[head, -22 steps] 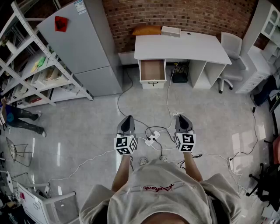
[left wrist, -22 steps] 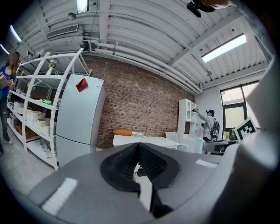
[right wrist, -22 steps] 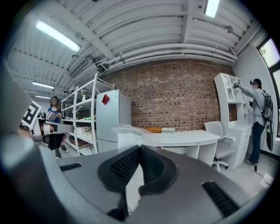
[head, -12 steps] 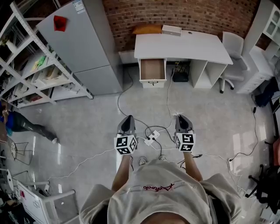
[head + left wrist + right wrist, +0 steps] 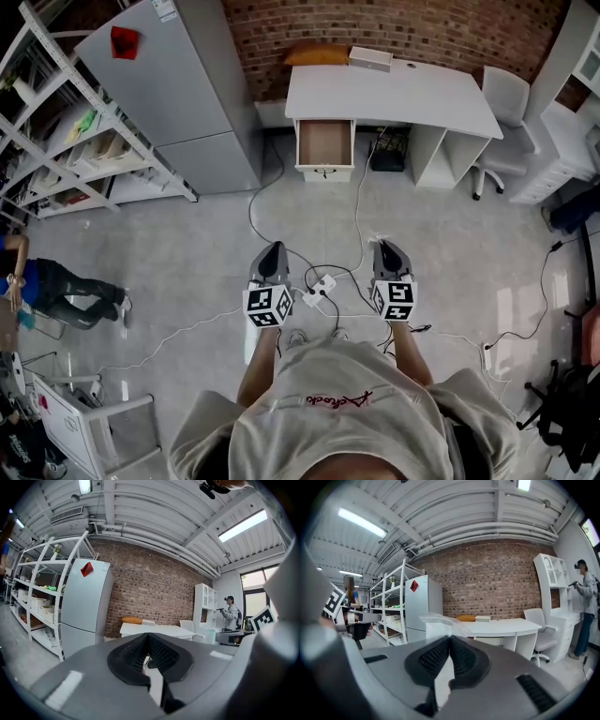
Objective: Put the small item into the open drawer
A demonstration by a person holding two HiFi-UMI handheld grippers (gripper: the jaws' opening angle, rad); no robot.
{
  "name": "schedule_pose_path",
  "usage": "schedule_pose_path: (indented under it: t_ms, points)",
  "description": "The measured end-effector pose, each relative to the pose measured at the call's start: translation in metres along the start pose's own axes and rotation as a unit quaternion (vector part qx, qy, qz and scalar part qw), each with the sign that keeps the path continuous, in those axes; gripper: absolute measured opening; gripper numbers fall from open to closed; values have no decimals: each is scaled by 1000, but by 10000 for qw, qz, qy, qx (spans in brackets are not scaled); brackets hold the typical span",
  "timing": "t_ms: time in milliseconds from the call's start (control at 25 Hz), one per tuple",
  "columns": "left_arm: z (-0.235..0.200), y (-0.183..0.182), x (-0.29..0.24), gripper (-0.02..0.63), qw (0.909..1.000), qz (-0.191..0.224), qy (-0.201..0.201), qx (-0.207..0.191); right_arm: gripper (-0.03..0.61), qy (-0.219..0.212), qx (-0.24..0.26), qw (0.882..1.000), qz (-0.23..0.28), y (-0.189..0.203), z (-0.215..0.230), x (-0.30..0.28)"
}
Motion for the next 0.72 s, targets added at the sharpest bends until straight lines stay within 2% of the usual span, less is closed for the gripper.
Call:
schedule_pose_path:
  t_ms: [360, 720]
  points:
    - [16, 9, -10, 8, 9998, -191, -35, 76, 14, -206, 67, 9997, -95, 0, 10, -11]
    - [-1, -2, -39, 8, 9995, -185, 238, 42, 13, -12, 14, 9999, -105, -7, 6, -28]
Point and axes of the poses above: the fingertips, and each gripper's own axes: x backward along the fingers, z to its right, y out of its underside, the point moved 10 cm from there along x, backward along the fingers, and after that the axes turned 12 degrees about -z, right-handed, at the moved point
